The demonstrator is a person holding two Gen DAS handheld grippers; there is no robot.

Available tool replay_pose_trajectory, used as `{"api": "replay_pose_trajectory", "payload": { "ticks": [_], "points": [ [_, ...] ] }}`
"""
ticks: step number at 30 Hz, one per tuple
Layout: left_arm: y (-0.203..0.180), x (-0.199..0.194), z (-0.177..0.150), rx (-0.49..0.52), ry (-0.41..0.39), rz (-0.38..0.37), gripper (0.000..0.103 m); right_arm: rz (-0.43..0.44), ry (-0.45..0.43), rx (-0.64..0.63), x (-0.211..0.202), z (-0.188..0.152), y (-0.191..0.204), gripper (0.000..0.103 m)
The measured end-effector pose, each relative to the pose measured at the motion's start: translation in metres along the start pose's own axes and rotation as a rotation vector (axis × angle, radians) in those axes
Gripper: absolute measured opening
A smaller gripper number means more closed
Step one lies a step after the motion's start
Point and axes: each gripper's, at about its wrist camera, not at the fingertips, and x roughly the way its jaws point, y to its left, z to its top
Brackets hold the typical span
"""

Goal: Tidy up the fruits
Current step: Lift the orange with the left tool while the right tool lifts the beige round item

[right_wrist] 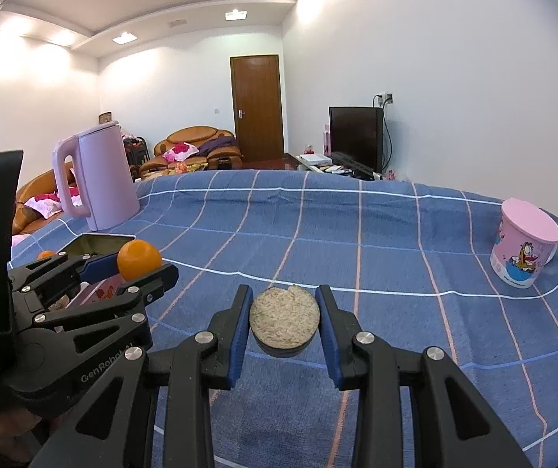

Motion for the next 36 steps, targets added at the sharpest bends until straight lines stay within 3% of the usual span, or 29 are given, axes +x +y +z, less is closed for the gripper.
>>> {"api": "replay_pose_trajectory", "payload": {
  "ticks": [36],
  "points": [
    [0.000,-0.026,-0.004,-0.004,-0.130,0.059,0.044,-0.021,-0.121,-0.031,-0.023,-0.004,0.005,0.035]
  ]
}}
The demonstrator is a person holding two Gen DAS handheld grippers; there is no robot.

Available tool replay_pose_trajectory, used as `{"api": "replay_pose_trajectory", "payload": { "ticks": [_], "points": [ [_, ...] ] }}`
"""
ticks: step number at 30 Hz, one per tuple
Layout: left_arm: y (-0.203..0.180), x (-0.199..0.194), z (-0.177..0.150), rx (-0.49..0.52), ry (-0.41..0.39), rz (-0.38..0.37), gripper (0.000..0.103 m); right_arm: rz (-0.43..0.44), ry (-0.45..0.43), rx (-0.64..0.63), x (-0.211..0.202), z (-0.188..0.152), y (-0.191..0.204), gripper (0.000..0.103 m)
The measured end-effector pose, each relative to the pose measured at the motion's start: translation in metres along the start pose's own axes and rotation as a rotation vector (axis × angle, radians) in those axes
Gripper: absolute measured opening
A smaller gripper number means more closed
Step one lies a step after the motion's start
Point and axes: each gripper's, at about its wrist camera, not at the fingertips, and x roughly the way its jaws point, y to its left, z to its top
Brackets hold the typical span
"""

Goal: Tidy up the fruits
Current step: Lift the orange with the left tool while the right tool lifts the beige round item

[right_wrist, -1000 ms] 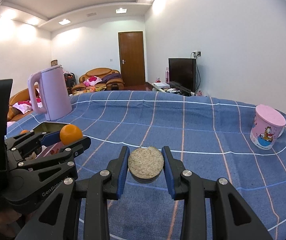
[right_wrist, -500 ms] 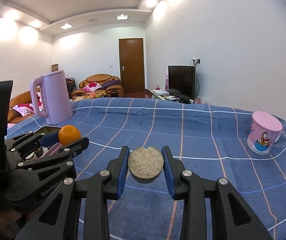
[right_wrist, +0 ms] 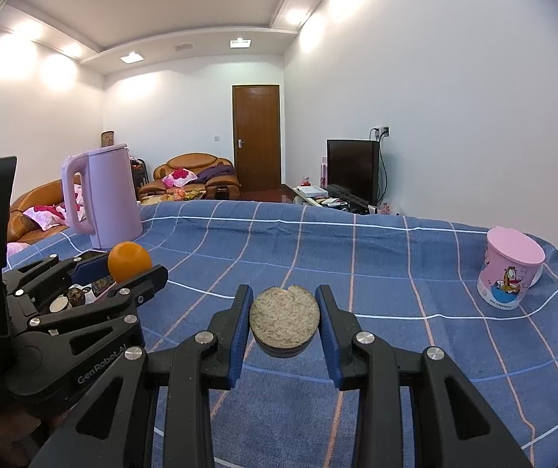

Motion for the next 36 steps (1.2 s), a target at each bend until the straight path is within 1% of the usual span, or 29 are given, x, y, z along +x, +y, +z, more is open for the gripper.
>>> {"api": "replay_pose_trajectory", "payload": {
  "ticks": [9,20,28,36],
  "points": [
    [0.002,-0.004,-0.001,-0.008,-0.011,0.007,0.044,-0.001,-0.022,-0.011,-0.005,-0.001,0.002,0.035],
    [0.009,-0.007,-0.003,-0.023,-0.002,0.007,0.044,-0.004,-0.029,-0.030,-0.011,-0.002,0.009,0.035],
    [0.021,-0.011,-0.008,-0.037,0.032,0.002,0.044,0.005,-0.012,-0.049,-0.013,-0.002,0.021,0.035],
    [0.032,-0.019,-0.013,-0.044,0.037,-0.001,0.044,0.036,0.000,-0.060,-0.012,-0.003,0.038,0.035]
  ]
}}
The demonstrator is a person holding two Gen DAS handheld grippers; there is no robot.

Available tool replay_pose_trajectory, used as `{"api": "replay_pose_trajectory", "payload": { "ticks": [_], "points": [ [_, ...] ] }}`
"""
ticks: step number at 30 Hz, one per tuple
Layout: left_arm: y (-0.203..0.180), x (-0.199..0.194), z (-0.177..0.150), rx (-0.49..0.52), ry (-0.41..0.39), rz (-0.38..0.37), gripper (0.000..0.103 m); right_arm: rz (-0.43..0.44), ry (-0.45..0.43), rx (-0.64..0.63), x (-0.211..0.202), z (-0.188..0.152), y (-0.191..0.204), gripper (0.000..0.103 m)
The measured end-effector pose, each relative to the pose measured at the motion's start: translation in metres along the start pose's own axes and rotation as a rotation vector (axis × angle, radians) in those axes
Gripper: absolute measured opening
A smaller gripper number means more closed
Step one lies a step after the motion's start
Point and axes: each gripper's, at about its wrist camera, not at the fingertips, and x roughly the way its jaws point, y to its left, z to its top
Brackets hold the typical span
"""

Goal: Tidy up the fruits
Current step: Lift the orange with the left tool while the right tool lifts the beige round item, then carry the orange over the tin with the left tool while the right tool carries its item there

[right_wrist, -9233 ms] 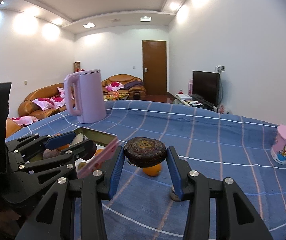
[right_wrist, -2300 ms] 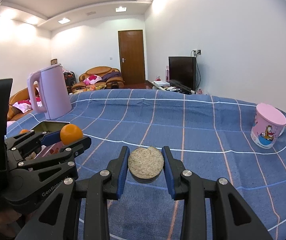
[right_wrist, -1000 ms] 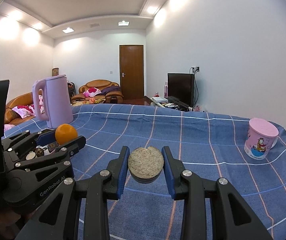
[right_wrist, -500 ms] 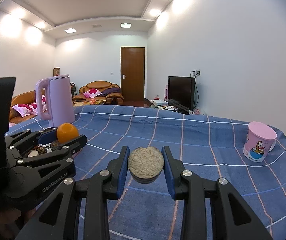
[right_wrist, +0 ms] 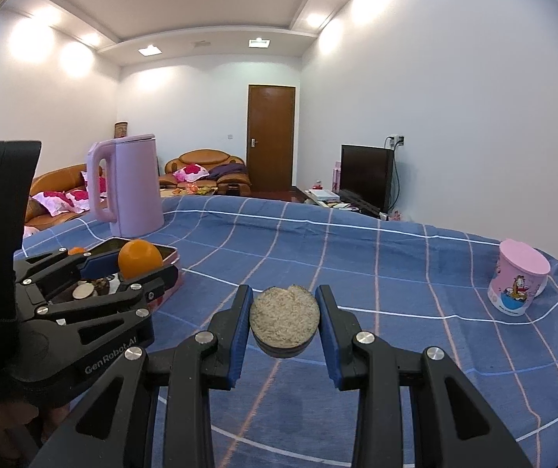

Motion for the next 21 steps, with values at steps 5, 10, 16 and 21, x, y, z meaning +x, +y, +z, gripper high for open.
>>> {"api": "replay_pose_trajectory", "payload": {
  "ticks": [5,10,16,21],
  "points": [
    [0.011,-0.005,-0.001,-0.012,0.000,0.008,0.044,0.022,0.006,-0.004,0.003,0.003,0.011,0.035],
    [0.022,-0.009,-0.003,-0.021,0.004,0.019,0.044,0.046,-0.001,-0.021,0.004,0.008,0.024,0.035],
    [0.035,-0.012,-0.004,-0.035,0.011,0.037,0.044,0.073,-0.008,-0.038,0.004,0.012,0.039,0.035],
    [0.044,-0.016,-0.006,-0.044,0.015,0.051,0.044,0.096,-0.012,-0.044,0.004,0.015,0.049,0.035]
  ]
}}
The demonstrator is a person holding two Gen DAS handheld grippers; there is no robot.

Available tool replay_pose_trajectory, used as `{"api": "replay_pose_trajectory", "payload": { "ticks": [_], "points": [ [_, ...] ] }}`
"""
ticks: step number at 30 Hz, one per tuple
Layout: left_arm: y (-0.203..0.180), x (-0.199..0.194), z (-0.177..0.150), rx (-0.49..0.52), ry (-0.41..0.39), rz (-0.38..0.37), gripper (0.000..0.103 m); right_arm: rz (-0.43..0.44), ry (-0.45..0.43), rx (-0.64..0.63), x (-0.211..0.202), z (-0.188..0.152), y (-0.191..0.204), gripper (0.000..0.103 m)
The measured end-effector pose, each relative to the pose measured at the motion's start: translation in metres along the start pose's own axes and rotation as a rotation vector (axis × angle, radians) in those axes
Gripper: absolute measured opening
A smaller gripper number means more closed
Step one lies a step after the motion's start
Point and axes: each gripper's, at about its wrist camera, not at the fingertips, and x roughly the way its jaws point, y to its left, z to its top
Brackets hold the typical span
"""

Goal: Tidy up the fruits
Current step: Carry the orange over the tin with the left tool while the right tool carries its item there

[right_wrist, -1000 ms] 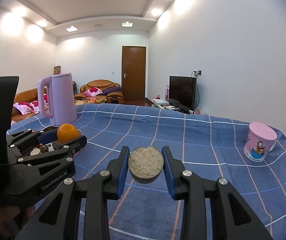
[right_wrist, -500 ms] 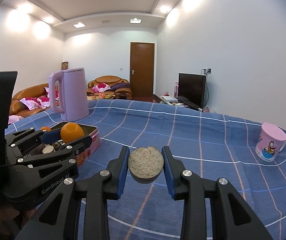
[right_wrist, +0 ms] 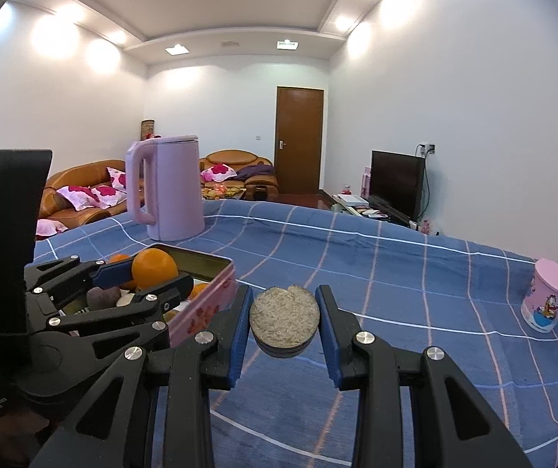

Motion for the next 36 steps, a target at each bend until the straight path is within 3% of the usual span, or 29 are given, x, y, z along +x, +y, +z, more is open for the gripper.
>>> {"api": "replay_pose_trajectory", "payload": {
  "ticks": [23,36],
  "points": [
    [0.060,-0.006,-0.012,-0.053,0.040,0.109,0.044,0.135,-0.008,-0.038,0.019,0.015,0.059,0.035],
    [0.085,-0.004,-0.022,-0.078,0.068,0.149,0.044,0.202,0.031,-0.045,0.042,0.011,0.084,0.035]
  ]
}}
